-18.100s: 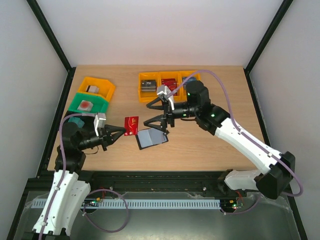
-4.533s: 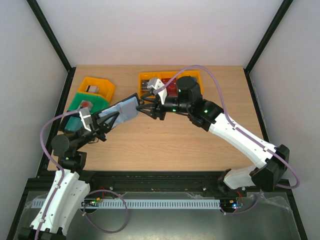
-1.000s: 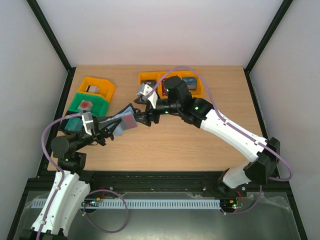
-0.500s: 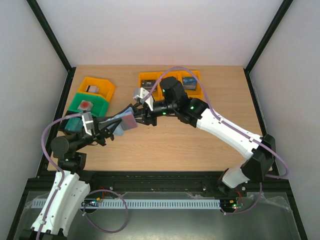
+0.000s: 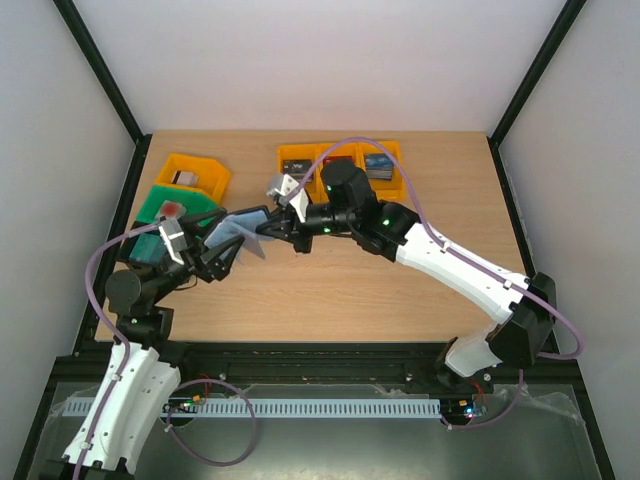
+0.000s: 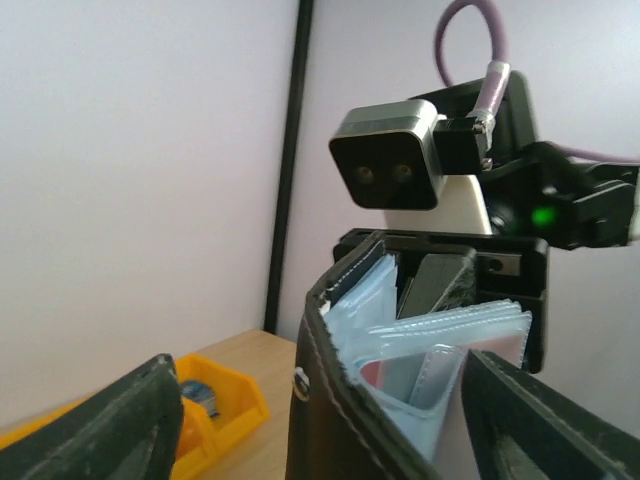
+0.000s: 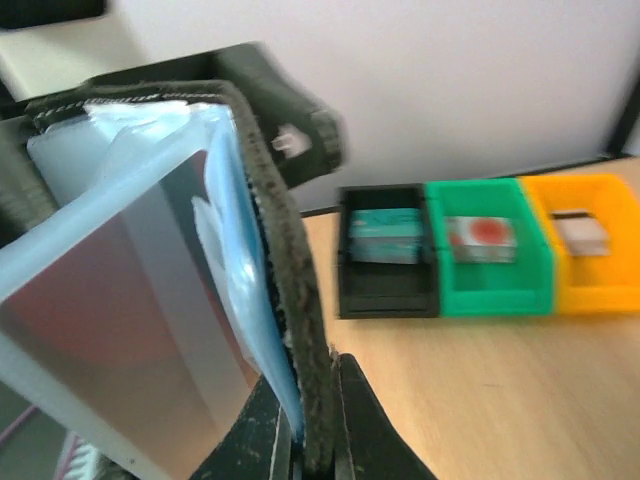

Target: Take the credit cards out of the card holder

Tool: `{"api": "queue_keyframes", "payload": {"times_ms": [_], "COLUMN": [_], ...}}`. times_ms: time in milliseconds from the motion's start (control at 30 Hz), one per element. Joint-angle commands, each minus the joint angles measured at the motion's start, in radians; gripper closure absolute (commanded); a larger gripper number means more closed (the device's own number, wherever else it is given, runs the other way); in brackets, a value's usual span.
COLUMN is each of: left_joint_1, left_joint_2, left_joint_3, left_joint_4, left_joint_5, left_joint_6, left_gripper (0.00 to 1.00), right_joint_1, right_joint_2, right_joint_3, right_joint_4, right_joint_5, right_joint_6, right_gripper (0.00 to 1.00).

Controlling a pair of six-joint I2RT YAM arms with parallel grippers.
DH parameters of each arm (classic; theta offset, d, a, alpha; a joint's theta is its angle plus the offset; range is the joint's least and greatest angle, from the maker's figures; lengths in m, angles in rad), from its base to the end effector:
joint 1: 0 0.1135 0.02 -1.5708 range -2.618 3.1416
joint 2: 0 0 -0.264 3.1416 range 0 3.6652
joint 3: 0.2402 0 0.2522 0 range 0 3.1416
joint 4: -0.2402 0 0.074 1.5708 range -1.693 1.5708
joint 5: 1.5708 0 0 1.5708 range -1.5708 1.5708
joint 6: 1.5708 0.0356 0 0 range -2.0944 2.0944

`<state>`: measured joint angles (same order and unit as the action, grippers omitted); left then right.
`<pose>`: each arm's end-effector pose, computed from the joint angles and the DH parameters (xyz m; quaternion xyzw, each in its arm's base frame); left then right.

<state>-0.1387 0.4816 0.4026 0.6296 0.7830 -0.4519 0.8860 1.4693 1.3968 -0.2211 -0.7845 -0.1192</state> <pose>0.1149 -0.0414 0.3282 0.2585 0.4977 -0.4130 0.7175 0.1936 0.2768 0.3895 -0.5571 0.5404 0.4907 0.3960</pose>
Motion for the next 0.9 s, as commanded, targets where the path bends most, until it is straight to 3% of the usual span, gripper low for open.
{"api": "queue_keyframes", "payload": {"times_ms": [0, 100, 233, 467, 600, 700, 867], "left_joint_1": [0.009, 0.01, 0.011, 0.019, 0.019, 0.019, 0.019], "left_joint_2": [-0.023, -0.023, -0.028, -0.046, -0.046, -0.048, -0.047], "left_joint_3": [-0.024, -0.03, -0.031, -0.02, -0.018, -0.013, -0.014], "left_joint_4": [-0.051, -0.071, -0.098, -0.141, -0.136, -0.142, -0.125], "left_joint_5": [-0.108, -0.126, -0.122, -0.122, -0.101, -0.104, -0.088], "left_joint_6": [0.084, 0.125, 0.179, 0.225, 0.231, 0.24, 0.259], "left_gripper": [0.18, 0.17, 0.18, 0.44, 0.4, 0.31, 0.22], "right_joint_1": [0.034, 0.1, 0.106, 0.105, 0.098, 0.086, 0.083], "right_joint_2": [-0.033, -0.007, 0.013, -0.019, -0.017, -0.015, 0.012], "right_joint_3": [0.029, 0.075, 0.086, 0.061, 0.065, 0.067, 0.104], "right_joint_4": [0.057, 0.011, 0.01, 0.035, 0.04, 0.047, 0.028], "right_joint_5": [0.39, 0.56, 0.524, 0.419, 0.35, 0.274, 0.281], "right_joint_6": [0.108, 0.096, 0.122, 0.103, 0.11, 0.125, 0.139], "right_gripper": [0.98, 0.98, 0.98, 0.98, 0.98, 0.99, 0.98]}}
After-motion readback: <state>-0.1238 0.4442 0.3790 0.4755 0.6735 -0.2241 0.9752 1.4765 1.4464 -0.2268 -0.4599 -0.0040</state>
